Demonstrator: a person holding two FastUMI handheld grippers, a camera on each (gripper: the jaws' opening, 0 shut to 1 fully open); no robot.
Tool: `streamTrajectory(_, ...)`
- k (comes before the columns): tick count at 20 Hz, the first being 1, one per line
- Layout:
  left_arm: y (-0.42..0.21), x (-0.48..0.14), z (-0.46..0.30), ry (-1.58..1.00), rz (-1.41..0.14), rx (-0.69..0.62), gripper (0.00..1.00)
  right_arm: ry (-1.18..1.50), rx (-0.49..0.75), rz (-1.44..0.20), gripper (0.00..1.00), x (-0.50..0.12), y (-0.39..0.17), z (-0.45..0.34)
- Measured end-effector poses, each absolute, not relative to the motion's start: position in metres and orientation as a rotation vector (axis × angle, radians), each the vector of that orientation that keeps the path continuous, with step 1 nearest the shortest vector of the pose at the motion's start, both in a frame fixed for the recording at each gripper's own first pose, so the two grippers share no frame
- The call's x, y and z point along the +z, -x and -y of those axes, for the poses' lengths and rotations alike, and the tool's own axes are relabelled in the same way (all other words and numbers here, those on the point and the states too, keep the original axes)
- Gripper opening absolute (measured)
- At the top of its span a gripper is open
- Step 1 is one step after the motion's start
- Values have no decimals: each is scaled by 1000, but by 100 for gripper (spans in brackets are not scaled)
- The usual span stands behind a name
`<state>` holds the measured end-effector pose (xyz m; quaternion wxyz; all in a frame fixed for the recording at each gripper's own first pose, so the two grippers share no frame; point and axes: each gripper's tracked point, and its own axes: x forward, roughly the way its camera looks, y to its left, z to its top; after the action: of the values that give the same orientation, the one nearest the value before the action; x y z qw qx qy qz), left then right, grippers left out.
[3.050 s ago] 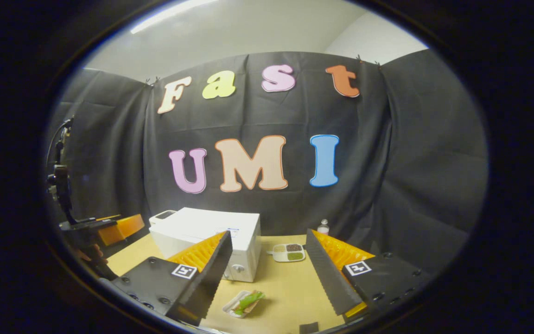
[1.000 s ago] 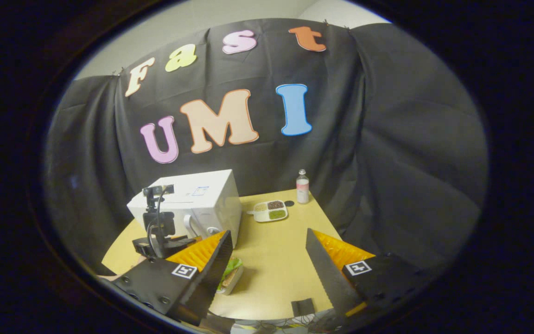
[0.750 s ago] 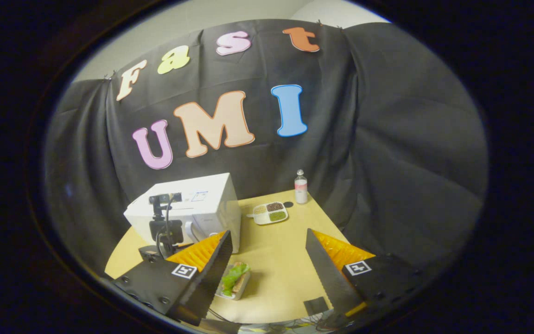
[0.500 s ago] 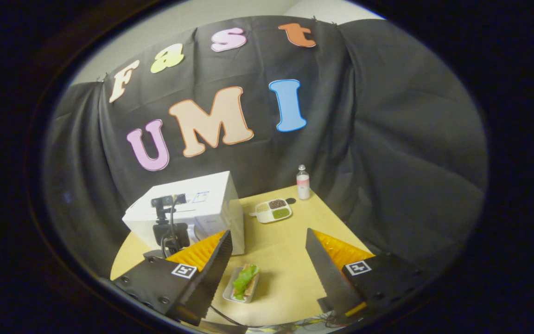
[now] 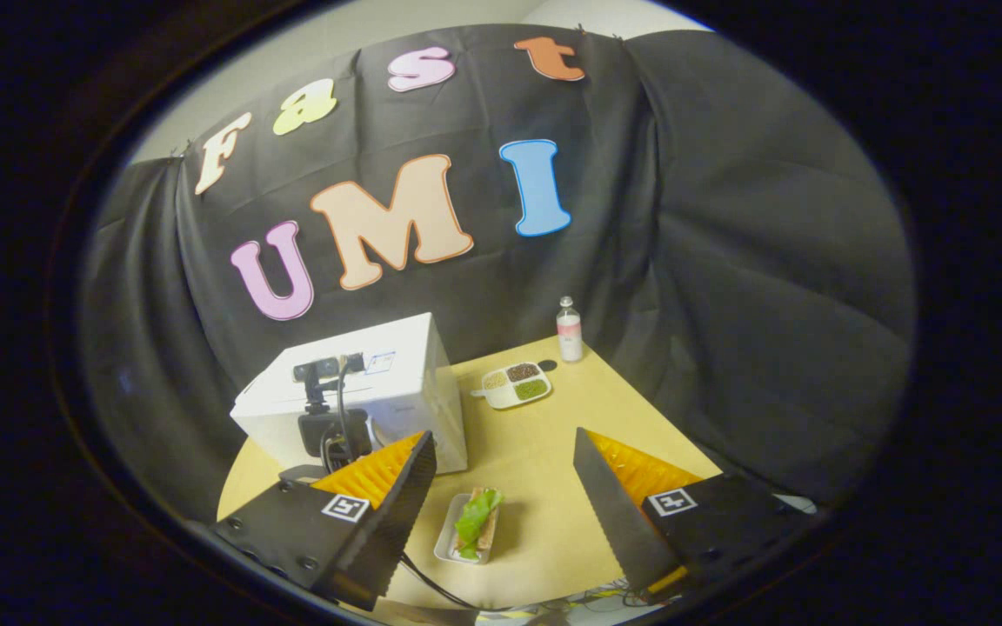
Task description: Open the microwave oven with the left hand, put the food in, and close the microwave oven.
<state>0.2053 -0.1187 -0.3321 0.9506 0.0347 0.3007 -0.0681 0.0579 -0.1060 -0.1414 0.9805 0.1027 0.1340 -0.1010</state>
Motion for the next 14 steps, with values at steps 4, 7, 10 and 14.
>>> streamTrajectory(4, -204, -332, 117, -41, -590, -123, 9, -193, -151, -278, 93, -150, -50, 105)
streamTrajectory(7, -203, -330, 117, -26, -562, -116, 6, -185, -107, -295, 93, -162, -42, 109)
streamTrajectory(10, -204, -330, 116, -25, -541, -80, 5, -191, -61, -329, 93, -176, -29, 115)
streamTrajectory(14, -203, -330, 116, -14, -537, -54, 2, -188, -46, -357, 93, -192, -14, 135)
